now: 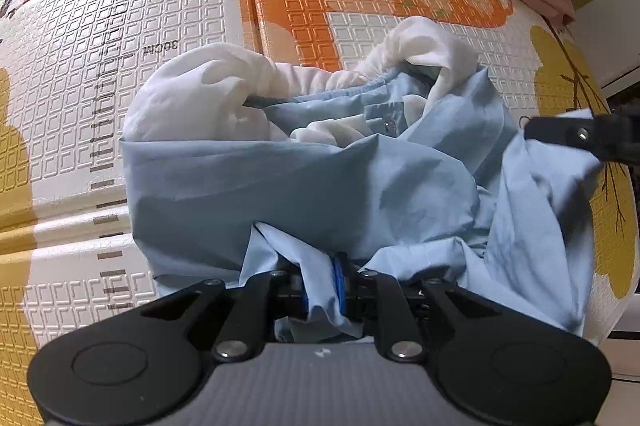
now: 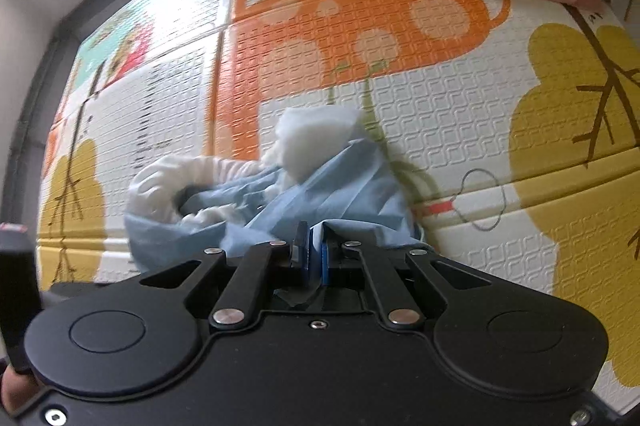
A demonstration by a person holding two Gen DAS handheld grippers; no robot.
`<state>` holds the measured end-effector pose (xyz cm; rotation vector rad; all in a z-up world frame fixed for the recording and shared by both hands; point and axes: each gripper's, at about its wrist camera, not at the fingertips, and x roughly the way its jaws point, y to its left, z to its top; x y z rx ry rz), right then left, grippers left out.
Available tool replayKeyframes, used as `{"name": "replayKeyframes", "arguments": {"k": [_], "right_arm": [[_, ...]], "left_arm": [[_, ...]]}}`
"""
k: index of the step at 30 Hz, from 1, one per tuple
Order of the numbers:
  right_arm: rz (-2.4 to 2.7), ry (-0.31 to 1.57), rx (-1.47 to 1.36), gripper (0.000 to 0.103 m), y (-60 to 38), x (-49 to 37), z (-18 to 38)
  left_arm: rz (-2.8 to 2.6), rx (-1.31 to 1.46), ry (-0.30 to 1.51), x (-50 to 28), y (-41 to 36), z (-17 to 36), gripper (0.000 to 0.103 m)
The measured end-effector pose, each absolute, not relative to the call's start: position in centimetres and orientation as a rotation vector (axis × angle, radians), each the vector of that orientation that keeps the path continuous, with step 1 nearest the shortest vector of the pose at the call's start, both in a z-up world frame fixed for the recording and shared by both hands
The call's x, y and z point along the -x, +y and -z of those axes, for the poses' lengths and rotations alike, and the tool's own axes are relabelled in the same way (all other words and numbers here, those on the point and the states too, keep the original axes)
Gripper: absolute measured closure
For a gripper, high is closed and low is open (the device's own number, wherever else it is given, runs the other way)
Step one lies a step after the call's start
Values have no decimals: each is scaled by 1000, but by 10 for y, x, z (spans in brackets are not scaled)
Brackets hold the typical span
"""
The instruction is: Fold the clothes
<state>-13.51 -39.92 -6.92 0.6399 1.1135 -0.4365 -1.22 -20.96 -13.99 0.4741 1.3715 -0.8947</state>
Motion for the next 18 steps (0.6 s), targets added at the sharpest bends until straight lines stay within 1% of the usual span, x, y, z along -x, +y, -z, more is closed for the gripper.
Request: {"name": "replayKeyframes", "arguments": {"k": [18], "right_arm": [[539, 1223, -552, 100, -413, 114, 131]], "left_arm": [[893, -435, 1399, 11, -206, 142, 88]]}}
